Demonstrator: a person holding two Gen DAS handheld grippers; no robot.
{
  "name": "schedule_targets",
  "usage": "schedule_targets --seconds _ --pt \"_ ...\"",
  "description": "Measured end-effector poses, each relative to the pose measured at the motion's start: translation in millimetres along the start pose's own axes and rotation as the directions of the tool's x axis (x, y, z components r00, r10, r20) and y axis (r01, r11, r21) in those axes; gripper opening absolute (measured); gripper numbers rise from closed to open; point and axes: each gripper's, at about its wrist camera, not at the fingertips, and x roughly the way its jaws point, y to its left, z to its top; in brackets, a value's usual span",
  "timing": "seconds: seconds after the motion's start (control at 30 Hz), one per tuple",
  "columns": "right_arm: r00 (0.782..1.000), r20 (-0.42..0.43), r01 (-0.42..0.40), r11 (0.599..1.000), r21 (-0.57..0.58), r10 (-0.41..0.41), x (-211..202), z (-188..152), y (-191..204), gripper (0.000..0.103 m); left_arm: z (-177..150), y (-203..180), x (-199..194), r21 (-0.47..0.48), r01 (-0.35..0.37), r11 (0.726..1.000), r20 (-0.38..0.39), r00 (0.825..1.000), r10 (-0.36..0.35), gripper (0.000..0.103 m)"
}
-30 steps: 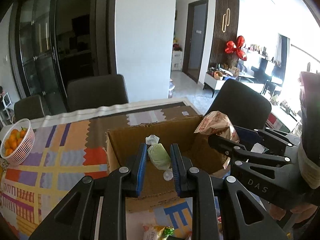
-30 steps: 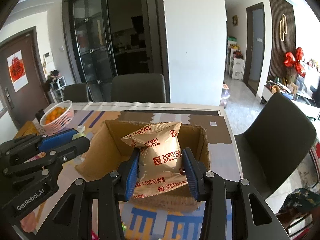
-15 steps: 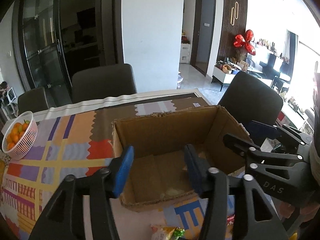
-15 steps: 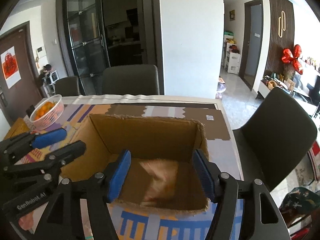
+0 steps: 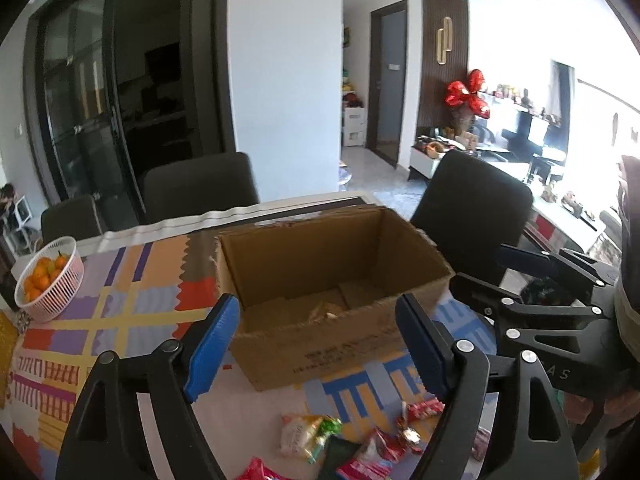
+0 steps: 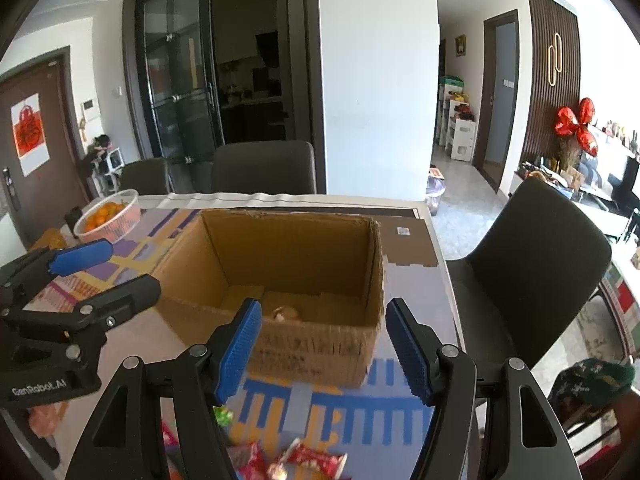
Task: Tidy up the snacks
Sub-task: 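Move the right gripper back over the striped maroon bar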
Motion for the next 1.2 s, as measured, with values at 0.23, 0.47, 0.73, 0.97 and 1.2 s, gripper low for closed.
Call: schedule_targets --seconds 0.23,0.47,0.73,0.97,1.2 --pt "1.0 0.01 -0.004 1.0 -0.013 0.004 -32.7 -24.1 -0.2 0.066 -18.6 -25.6 -26.6 0.079 0.029 0.996 0.003 1.0 -0.03 0.081" --pt "1.0 -0.025 0.01 1.0 0.008 -0.01 -45.3 -48.1 -6.1 0.066 -43.9 -48.5 -34.5 0.159 0.054 0.986 -0.045 0.998 -0.048 0.081" --pt "0.993 -0.114 0.017 1.0 0.003 -0.017 -42.8 -83.3 -4.6 0.066 -74.6 -59.3 -14.4 0.231 0.094 0.968 -0.159 0.986 -0.058 0.081" --pt "0.977 -0.21 0.036 0.999 0.007 -0.034 -29.0 -116.9 -3.4 0.066 -102.8 -64.3 7.3 0.262 0.147 0.954 -0.279 0.958 -0.071 0.081" --pt "0.944 -0.326 0.056 0.998 -0.013 -0.057 -7.6 -147.1 0.1 0.065 -128.2 -65.7 28.6 0.288 0.197 0.937 -0.388 0.919 -0.074 0.081"
